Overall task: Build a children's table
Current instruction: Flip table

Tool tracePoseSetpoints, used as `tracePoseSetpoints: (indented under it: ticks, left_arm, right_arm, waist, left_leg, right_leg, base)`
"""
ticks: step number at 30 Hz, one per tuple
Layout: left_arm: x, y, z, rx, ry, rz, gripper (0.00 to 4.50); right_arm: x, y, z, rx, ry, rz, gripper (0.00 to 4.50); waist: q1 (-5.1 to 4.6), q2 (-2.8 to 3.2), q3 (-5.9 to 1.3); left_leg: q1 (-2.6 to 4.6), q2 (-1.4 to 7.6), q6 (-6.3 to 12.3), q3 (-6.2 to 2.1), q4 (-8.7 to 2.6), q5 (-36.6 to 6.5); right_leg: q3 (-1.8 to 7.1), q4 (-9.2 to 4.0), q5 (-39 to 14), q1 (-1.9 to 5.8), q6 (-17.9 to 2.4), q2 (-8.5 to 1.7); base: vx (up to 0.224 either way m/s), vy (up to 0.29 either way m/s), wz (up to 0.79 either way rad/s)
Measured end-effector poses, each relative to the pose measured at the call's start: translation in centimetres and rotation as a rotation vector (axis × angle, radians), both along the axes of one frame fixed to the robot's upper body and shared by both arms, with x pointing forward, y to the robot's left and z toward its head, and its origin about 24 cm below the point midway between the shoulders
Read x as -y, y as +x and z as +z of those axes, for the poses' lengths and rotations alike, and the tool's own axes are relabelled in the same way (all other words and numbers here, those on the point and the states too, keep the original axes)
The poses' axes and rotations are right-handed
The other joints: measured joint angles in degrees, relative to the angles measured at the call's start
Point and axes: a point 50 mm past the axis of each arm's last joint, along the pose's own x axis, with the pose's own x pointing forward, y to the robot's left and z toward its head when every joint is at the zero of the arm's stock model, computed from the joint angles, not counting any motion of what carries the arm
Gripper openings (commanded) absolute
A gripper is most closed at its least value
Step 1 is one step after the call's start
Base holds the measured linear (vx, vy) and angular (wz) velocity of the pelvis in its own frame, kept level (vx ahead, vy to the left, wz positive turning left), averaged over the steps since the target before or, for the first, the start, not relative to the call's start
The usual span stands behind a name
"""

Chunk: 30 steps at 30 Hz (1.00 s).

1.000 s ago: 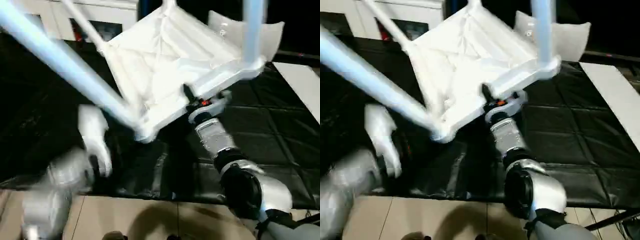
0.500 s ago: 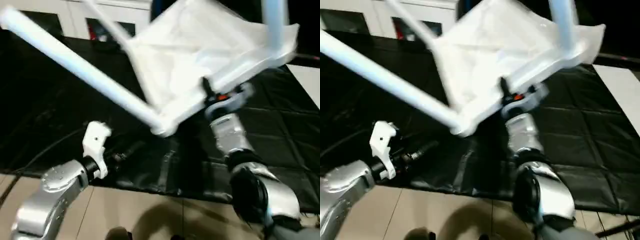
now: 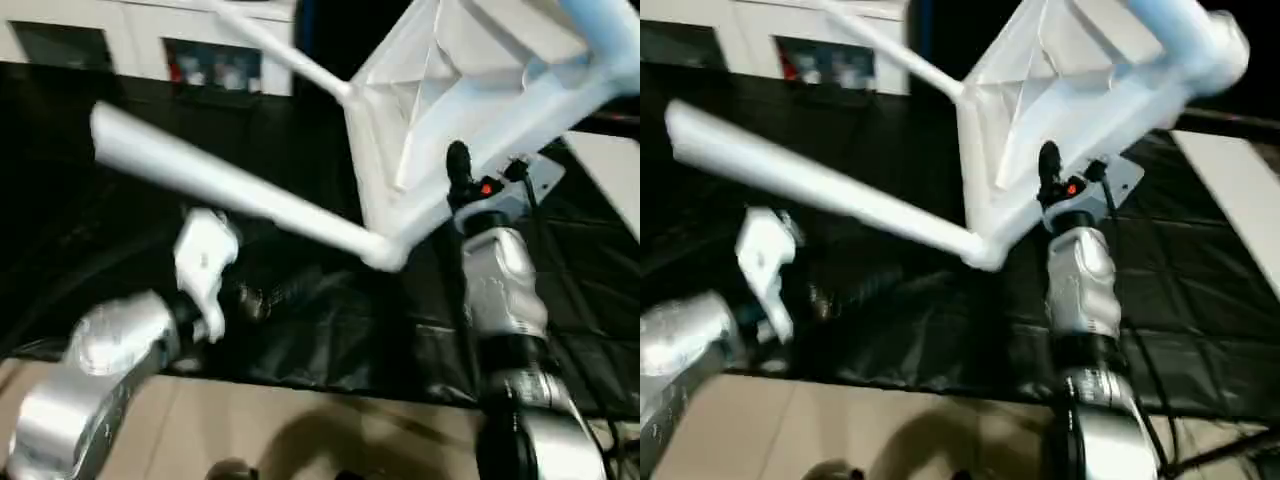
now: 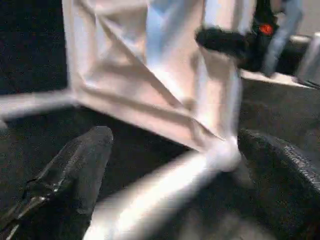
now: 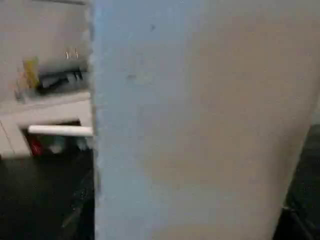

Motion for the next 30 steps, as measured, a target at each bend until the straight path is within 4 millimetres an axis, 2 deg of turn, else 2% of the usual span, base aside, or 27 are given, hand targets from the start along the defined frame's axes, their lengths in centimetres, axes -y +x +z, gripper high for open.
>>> tracePoseSetpoints:
  ticks: [3,6,9,13,14,17,18,23,26,28,30]
  left_arm:
    - [0.0,0.8,2.7,0.159,0.086,0.025,4.5]
    - [0.1,1.0,4.7,0.279,0.154,0.037,4.5]
    - [0.3,1.0,5.6,0.35,0.206,0.036,4.5]
    - [0.7,0.9,6.2,0.445,0.299,0.018,4.5]
    - [0.9,0.8,6.2,0.458,0.304,0.012,4.5]
    - [1.1,1.0,6.5,0.548,0.339,0.036,4.5]
    - [1.0,1.1,6.8,0.586,0.358,0.049,4.5]
    - [0.3,1.2,7.5,0.73,0.389,0.143,4.5]
    - [-0.5,1.4,7.1,0.81,0.433,0.231,4.5]
    - [-0.9,1.6,6.5,0.828,0.465,0.269,4.5]
    - [-1.2,1.9,6.4,0.892,0.518,0.33,4.5]
  right_arm:
    - [-0.3,-0.7,0.6,-0.033,-0.114,-0.018,1.92]
    - [-0.6,-1.3,1.0,-0.071,-0.168,-0.053,1.91]
    - [-1.0,-1.7,1.3,-0.093,-0.205,-0.084,1.91]
    - [-2.1,-2.0,1.6,-0.117,-0.237,-0.096,1.91]
    - [-2.3,-2.1,1.7,-0.122,-0.242,-0.089,2.26]
    - [-3.0,-2.2,1.7,-0.146,-0.267,-0.053,2.47]
    - [-3.1,-2.2,1.7,-0.154,-0.282,-0.051,2.68]
    - [-3.0,-2.6,-0.5,-0.246,-0.319,-0.042,3.07]
    - [-2.7,-2.6,-0.6,-0.247,-0.343,-0.04,3.22]
    - [-2.5,-2.6,-0.5,-0.247,-0.352,-0.041,3.49]
    - [-2.4,-2.7,-0.9,-0.256,-0.384,-0.03,3.49]
  waist:
    - [0.03,-0.58,-0.02]
    - [0.56,-0.69,-0.08]
    - [0.79,-0.69,-0.08]
    - [0.62,-0.66,-0.07]
    - [0.48,-0.66,-0.07]
    - [0.1,-0.79,-0.16]
    - [0.07,-0.91,-0.24]
    - [-0.04,-1.02,-0.31]
    - [0.06,-1.04,-0.32]
    - [0.15,-1.04,-0.32]
    - [0.26,-1.14,-0.39]
  left_leg:
    - [0.03,0.01,-0.09,-0.09,0.01,0.1]
    - [0.02,-0.02,-0.09,-0.11,0.02,0.1]
    - [-0.03,-0.06,-0.08,-0.11,0.05,0.0]
    - [0.03,-0.05,-0.16,-0.12,0.02,0.1]
    - [0.04,-0.05,-0.17,-0.12,0.02,0.1]
    - [0.07,-0.04,-0.19,-0.17,0.02,0.1]
    - [0.1,-0.03,-0.2,-0.2,0.02,0.1]
    - [0.07,-0.03,-0.2,-0.22,0.08,0.1]
    - [0.08,-0.03,-0.2,-0.23,0.05,0.1]
    - [0.07,-0.03,-0.2,-0.24,0.05,0.1]
    - [0.07,-0.03,-0.2,-0.25,0.06,0.1]
  right_leg:
    - [-0.01,-0.01,0.0,0.02,0.0,0.04]
    - [-0.02,-0.12,0.0,0.14,0.1,0.01]
    - [0.01,-0.17,0.1,0.17,0.2,-0.02]
    - [0.02,-0.05,0.1,0.17,0.2,-0.01]
    - [0.02,-0.03,0.1,0.17,0.2,-0.01]
    - [0.01,0.02,0.1,0.28,0.2,0.03]
    - [0.01,0.02,0.1,0.32,0.2,0.05]
    - [0.01,-0.04,0.1,0.24,0.2,0.04]
    - [0.01,-0.02,0.1,0.23,0.2,0.04]
    - [0.0,-0.01,0.1,0.22,0.2,0.04]
    - [0.0,-0.01,0.1,0.23,0.2,0.04]
  base:
    - [0.0,0.0,0.0]
    - [0.0,0.0,0.0]
    - [0.0,0.0,0.0]
    - [0.0,0.0,0.0]
    - [0.0,0.0,0.0]
    - [0.0,0.0,0.0]
    - [0.0,0.0,0.0]
    - [0.0,0.0,0.0]
    - [0.0,0.0,0.0]
    - [0.0,0.0,0.0]
    - [0.0,0.0,0.0]
